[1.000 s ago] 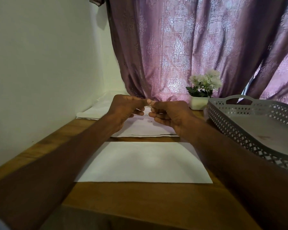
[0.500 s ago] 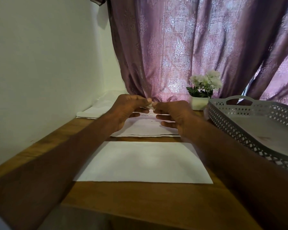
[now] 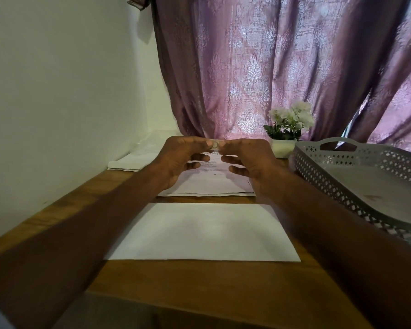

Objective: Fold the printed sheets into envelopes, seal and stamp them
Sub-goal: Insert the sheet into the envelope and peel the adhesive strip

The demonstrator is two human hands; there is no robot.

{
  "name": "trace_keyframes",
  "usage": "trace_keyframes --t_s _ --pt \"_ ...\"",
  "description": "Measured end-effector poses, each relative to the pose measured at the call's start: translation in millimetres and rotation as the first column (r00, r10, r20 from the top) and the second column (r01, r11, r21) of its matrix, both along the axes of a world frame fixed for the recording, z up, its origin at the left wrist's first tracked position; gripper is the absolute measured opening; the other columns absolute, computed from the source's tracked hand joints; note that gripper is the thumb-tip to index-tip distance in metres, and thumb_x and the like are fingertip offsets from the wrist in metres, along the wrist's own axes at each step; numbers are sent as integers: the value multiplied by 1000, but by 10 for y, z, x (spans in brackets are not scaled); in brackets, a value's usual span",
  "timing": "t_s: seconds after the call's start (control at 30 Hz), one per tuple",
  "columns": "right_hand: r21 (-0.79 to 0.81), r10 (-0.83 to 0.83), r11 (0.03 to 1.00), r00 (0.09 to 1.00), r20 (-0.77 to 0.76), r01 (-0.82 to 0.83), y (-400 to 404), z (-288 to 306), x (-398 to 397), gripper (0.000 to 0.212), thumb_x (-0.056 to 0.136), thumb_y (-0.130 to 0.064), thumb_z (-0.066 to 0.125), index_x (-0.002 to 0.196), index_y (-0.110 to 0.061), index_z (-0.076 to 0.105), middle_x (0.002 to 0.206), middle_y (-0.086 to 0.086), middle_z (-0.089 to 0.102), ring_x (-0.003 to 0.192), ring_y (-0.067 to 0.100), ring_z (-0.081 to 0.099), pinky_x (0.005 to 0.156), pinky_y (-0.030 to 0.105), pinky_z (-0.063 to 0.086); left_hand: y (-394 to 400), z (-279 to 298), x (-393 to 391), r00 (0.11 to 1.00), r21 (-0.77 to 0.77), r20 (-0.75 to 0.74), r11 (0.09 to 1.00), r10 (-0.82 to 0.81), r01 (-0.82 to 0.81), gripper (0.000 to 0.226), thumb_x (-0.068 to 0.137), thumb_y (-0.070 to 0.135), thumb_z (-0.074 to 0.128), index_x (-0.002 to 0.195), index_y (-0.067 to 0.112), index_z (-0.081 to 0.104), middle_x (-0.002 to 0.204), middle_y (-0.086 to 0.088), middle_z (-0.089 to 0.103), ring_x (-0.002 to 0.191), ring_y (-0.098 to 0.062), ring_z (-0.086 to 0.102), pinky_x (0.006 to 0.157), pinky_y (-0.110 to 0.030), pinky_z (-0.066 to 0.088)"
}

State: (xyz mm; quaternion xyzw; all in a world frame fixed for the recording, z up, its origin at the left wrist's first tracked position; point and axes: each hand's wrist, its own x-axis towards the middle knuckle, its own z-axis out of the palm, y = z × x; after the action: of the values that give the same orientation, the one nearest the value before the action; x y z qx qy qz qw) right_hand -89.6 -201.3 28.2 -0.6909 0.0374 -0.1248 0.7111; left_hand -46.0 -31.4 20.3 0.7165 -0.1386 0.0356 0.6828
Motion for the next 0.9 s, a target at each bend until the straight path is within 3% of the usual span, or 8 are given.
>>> trace_keyframes --t_s 0.17,0.3,0.47,0.57,0.67,0.77,0.83,0.9 --pt "9 -5 1000 1000 -28 5 -45 21 -16 11 88 -14 76 99 -12 75 84 4 80 80 15 79 65 27 59 -1 -3 -7 995 69 53 994 82 -86 20 88 31 82 102 17 79 92 0 80 69 -12 77 61 -21 57" --pt "-29 15 999 998 -54 -16 -139 76 -32 16 92 -19 67 103 -11 74 89 6 81 85 20 79 62 26 58 88 35 19 983 47 81 985 164 -168 14 97 29 73 95 15 76 89 -2 79 66 -13 73 63 -22 56" --pt "-232 107 964 986 -128 -134 -221 228 -85 25 88 -27 79 105 -10 75 97 7 80 88 19 78 61 25 57 -9 17 -122 945 301 326 945 26 -130 27 107 23 57 83 17 68 79 -3 72 56 -3 66 52 -11 48" --pt "-445 106 886 991 -80 -130 -296 317 -160 21 84 -23 84 92 -6 76 92 10 80 80 18 77 59 25 57 -77 -24 -166 928 482 366 867 -67 -128 40 109 32 52 78 12 68 71 3 67 63 -8 62 69 -19 49" --pt "-636 142 747 981 -132 -193 -392 433 -326 17 82 -18 86 89 -5 78 81 8 79 75 17 75 64 27 60 -95 -46 -155 933 548 317 836 -169 -34 30 109 28 53 93 5 65 80 5 64 70 -2 62 72 -17 50" --pt "-780 206 513 933 -294 -359 -463 623 -595 16 80 -17 86 90 -7 78 85 8 79 76 14 73 72 27 61 -95 -83 -148 910 612 291 789 -296 61 15 100 18 69 107 7 61 91 3 65 71 11 61 66 -6 47" --pt "-811 242 322 871 -428 -488 -466 747 -779 19 81 -16 84 96 -7 77 93 9 79 84 16 74 70 23 58 -115 -111 -149 889 629 242 760 -388 160 27 94 18 76 116 13 61 98 0 70 84 -5 67 78 -19 54" --pt "-803 238 145 808 -539 -578 -446 809 -948 20 82 -17 83 98 -8 77 95 8 79 85 16 72 70 22 55 -164 -119 -189 853 693 227 694 -470 197 27 90 30 81 114 26 70 96 4 73 87 -16 68 78 -26 54"
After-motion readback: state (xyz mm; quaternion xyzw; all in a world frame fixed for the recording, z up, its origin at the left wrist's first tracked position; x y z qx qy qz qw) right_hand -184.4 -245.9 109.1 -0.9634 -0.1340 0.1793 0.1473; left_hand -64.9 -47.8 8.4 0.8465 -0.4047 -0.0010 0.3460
